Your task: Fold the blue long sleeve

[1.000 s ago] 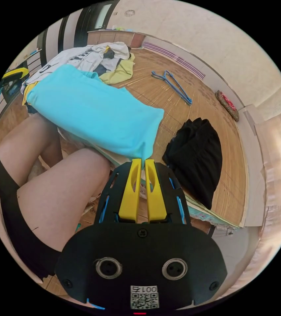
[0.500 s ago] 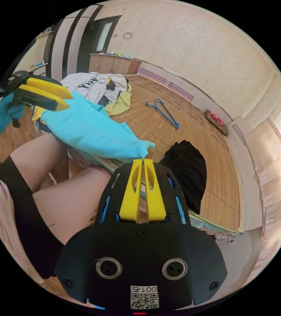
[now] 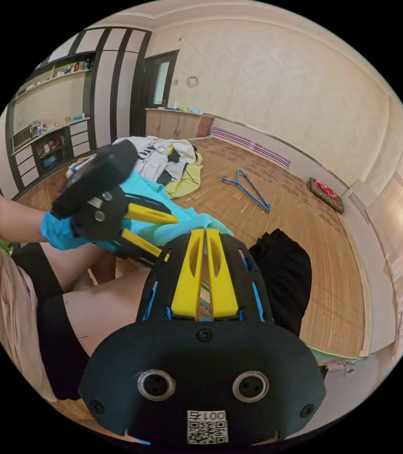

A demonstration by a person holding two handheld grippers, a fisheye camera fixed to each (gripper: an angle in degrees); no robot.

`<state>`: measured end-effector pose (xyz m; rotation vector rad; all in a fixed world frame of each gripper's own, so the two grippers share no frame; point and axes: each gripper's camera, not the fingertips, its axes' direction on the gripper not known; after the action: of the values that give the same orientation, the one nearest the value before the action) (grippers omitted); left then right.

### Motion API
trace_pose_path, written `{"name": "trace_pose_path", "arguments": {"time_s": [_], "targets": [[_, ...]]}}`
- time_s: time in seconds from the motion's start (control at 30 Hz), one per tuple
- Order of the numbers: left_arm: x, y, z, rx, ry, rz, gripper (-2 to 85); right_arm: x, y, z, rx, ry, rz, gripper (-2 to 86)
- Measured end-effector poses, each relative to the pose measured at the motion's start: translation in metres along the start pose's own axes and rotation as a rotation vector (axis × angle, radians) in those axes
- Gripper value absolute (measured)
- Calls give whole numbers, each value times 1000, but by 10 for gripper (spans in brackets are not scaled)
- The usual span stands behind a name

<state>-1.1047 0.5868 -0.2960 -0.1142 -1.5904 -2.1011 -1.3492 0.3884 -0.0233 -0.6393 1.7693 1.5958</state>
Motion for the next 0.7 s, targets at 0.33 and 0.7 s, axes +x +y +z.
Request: {"name": "trace_pose_path", "arguments": {"time_s": [0.33, 0.7], "targets": [[-31, -6, -6, 54, 30, -159, 25, 35, 18, -17, 167, -134, 9, 74], [-68, 15, -79, 155, 132, -100, 19, 27, 30, 24, 23, -98, -87, 248]]}}
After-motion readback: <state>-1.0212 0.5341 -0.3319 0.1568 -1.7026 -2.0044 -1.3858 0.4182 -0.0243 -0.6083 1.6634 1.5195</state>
